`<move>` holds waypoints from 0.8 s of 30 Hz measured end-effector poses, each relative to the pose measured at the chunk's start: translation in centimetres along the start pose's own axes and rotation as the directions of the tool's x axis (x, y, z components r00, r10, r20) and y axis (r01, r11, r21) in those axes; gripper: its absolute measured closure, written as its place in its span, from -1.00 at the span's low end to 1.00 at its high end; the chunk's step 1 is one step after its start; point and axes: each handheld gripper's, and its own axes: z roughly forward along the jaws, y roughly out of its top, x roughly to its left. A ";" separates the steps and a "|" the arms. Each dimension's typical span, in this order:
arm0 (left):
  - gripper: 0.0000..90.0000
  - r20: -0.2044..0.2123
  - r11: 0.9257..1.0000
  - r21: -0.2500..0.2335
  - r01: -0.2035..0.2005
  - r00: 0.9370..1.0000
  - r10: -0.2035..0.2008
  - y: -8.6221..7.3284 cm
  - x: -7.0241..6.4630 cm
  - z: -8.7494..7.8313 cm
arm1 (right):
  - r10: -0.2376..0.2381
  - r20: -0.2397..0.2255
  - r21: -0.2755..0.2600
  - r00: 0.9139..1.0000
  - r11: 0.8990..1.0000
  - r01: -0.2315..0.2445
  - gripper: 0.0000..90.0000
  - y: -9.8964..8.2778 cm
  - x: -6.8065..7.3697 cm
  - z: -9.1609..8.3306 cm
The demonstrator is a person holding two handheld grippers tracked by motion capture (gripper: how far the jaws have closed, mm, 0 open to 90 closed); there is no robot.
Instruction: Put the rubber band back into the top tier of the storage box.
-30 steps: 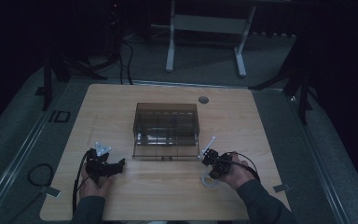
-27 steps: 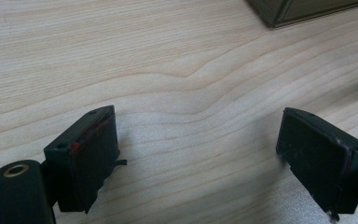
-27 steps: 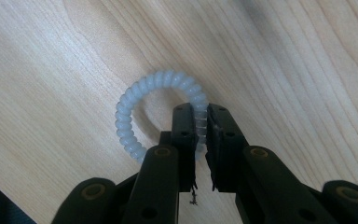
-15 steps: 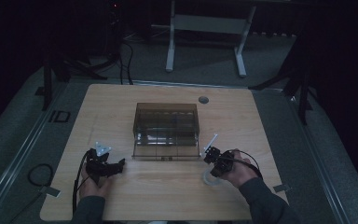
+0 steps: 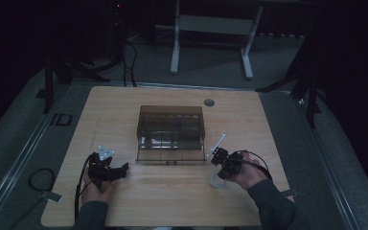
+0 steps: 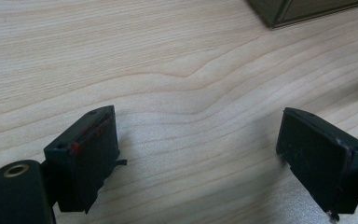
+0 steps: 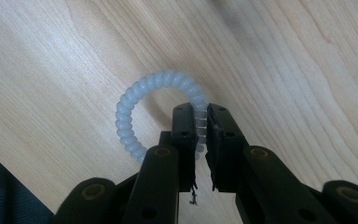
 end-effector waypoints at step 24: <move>-0.72 0.000 1.000 0.002 -0.001 1.000 0.001 0.0 0.0 0.0 | -0.018 0.006 -0.014 1.000 1.000 0.018 0.82 0.4 -0.2 -2.0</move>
